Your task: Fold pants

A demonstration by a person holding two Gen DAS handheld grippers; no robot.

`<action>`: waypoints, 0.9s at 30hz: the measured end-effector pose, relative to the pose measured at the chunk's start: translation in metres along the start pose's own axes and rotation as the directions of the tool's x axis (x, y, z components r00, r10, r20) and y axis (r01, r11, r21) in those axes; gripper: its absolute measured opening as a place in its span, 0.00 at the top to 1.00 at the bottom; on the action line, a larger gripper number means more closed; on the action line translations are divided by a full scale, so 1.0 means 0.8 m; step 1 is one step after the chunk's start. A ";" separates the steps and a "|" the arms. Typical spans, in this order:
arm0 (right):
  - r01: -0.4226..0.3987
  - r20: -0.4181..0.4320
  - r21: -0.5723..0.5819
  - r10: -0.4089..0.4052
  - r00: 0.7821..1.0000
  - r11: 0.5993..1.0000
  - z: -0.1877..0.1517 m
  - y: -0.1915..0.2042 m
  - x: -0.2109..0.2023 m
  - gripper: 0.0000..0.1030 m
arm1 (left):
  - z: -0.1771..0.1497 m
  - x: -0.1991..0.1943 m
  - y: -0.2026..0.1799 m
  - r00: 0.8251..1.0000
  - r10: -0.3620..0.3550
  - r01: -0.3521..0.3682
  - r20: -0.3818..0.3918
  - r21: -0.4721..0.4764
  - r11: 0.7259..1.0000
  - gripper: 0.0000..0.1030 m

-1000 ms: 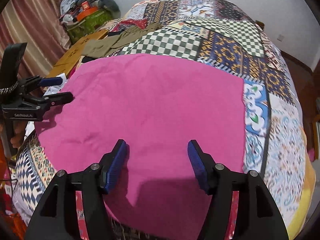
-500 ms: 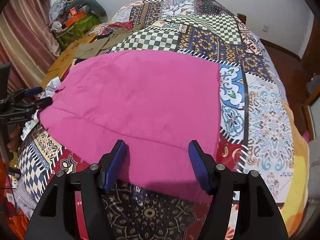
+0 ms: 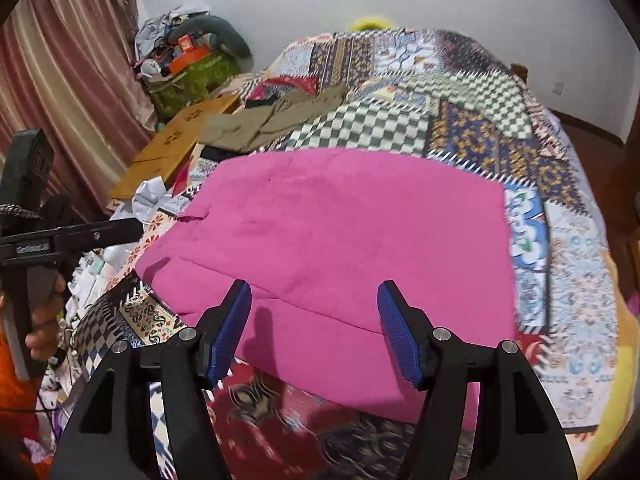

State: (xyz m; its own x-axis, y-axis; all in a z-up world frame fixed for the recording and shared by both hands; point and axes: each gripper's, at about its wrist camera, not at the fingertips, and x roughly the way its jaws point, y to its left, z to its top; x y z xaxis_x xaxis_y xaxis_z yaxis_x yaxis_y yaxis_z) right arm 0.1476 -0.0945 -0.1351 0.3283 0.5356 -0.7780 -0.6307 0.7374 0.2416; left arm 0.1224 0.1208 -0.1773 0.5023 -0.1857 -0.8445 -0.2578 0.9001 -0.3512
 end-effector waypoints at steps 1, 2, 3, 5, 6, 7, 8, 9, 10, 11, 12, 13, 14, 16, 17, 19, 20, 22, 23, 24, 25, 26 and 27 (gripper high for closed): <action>-0.005 -0.018 0.000 0.005 1.000 1.000 -0.001 0.002 0.008 0.40 | -0.002 0.003 0.001 1.000 -0.011 0.010 -0.014 -0.011 1.000 0.10; -0.004 -0.044 -0.006 0.003 0.999 1.000 -0.003 0.004 0.018 0.40 | -0.005 0.008 0.005 0.999 -0.031 0.030 -0.035 -0.034 0.999 0.10; 0.002 -0.062 -0.016 -0.003 0.998 1.000 -0.007 0.006 0.024 0.40 | -0.008 0.012 0.009 0.997 -0.049 0.046 -0.052 -0.054 0.997 0.10; 0.022 -0.055 -0.060 -0.025 0.998 0.998 -0.014 0.012 0.028 0.39 | -0.014 0.016 0.014 0.994 -0.078 0.072 -0.078 -0.081 0.994 0.10; 0.025 -0.053 -0.075 -0.029 0.998 0.997 -0.016 0.014 0.028 0.39 | -0.017 0.018 0.015 0.990 -0.104 0.095 -0.091 -0.093 0.991 0.10; 0.026 -0.055 -0.083 -0.030 0.998 0.996 -0.016 0.014 0.027 0.39 | -0.020 0.019 0.016 0.988 -0.120 0.109 -0.100 -0.104 0.989 0.10; 0.023 -0.055 -0.082 -0.028 0.998 0.996 -0.017 0.012 0.026 0.38 | -0.022 0.018 0.015 0.987 -0.123 0.112 -0.101 -0.108 0.988 0.10; 0.019 -0.055 -0.080 -0.024 0.998 0.997 -0.018 0.011 0.026 0.38 | -0.025 0.017 0.013 0.986 -0.133 0.122 -0.102 -0.108 0.987 0.10; 0.017 -0.052 -0.078 -0.021 0.998 0.997 -0.019 0.010 0.026 0.38 | -0.028 0.016 0.011 0.983 -0.149 0.137 -0.107 -0.114 0.984 0.10; 0.016 -0.049 -0.076 -0.020 0.999 0.997 -0.020 0.010 0.025 0.38 | -0.030 0.016 0.010 0.977 -0.181 0.166 -0.112 -0.129 0.978 0.10; 0.017 -0.046 -0.074 -0.020 0.999 0.997 -0.022 0.010 0.025 0.38 | -0.031 0.015 0.010 0.970 -0.213 0.196 -0.114 -0.146 0.970 0.10; 0.018 -0.043 -0.073 -0.022 0.999 0.997 -0.022 0.010 0.025 0.38 | -0.032 0.015 0.010 0.962 -0.247 0.227 -0.115 -0.164 0.960 0.10; 0.019 -0.042 -0.073 -0.022 0.999 0.997 -0.021 0.011 0.026 0.38 | -0.032 0.016 0.011 0.954 -0.279 0.255 -0.114 -0.185 0.949 0.10; 0.017 -0.040 -0.070 -0.020 0.999 0.997 -0.022 0.012 0.025 0.38 | -0.030 0.021 0.016 0.936 -0.332 0.300 -0.113 -0.232 0.925 0.10; 0.014 -0.040 -0.068 -0.017 0.999 0.998 -0.021 0.011 0.025 0.38 | -0.028 0.025 0.020 0.925 -0.363 0.324 -0.111 -0.267 0.908 0.10; 0.012 -0.039 -0.067 -0.015 0.999 0.998 -0.022 0.011 0.025 0.38 | -0.024 0.029 0.027 0.909 -0.404 0.357 -0.102 -0.311 0.881 0.10; 0.011 -0.038 -0.067 -0.014 0.999 0.998 -0.022 0.011 0.026 0.38 | -0.021 0.033 0.029 0.902 -0.421 0.371 -0.096 -0.327 0.869 0.10; 0.010 -0.036 -0.066 -0.012 0.999 0.998 -0.022 0.010 0.026 0.38 | -0.014 0.038 0.029 0.897 -0.432 0.381 -0.091 -0.332 0.863 0.10; 0.008 -0.035 -0.065 -0.011 0.999 0.998 -0.022 0.010 0.026 0.38 | -0.011 0.041 0.027 0.900 -0.428 0.379 -0.089 -0.329 0.865 0.10; 0.007 -0.034 -0.064 -0.009 0.999 0.998 -0.023 0.010 0.026 0.38 | -0.009 0.041 0.025 0.903 -0.421 0.374 -0.089 -0.322 0.870 0.12; 0.005 -0.034 -0.064 -0.008 0.999 0.998 -0.023 0.010 0.026 0.38 | -0.005 0.042 0.021 0.911 -0.403 0.360 -0.089 -0.307 0.881 0.14; 0.004 -0.034 -0.062 -0.006 0.999 0.998 -0.023 0.009 0.026 0.38 | -0.003 0.044 0.018 0.920 -0.383 0.343 -0.089 -0.293 0.893 0.23; 0.002 -0.033 -0.061 -0.005 0.999 0.998 -0.022 0.009 0.026 0.38 | 0.000 0.045 0.016 0.932 -0.350 0.314 -0.092 -0.275 0.909 0.33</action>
State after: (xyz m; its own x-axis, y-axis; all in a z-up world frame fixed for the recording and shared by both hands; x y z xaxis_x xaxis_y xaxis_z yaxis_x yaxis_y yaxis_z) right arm 0.1372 -0.0850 -0.1601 0.3076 0.5183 -0.7979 -0.6716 0.7124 0.2039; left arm 0.1372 0.1255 -0.2121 0.4828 -0.5242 -0.7015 -0.3033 0.6514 -0.6955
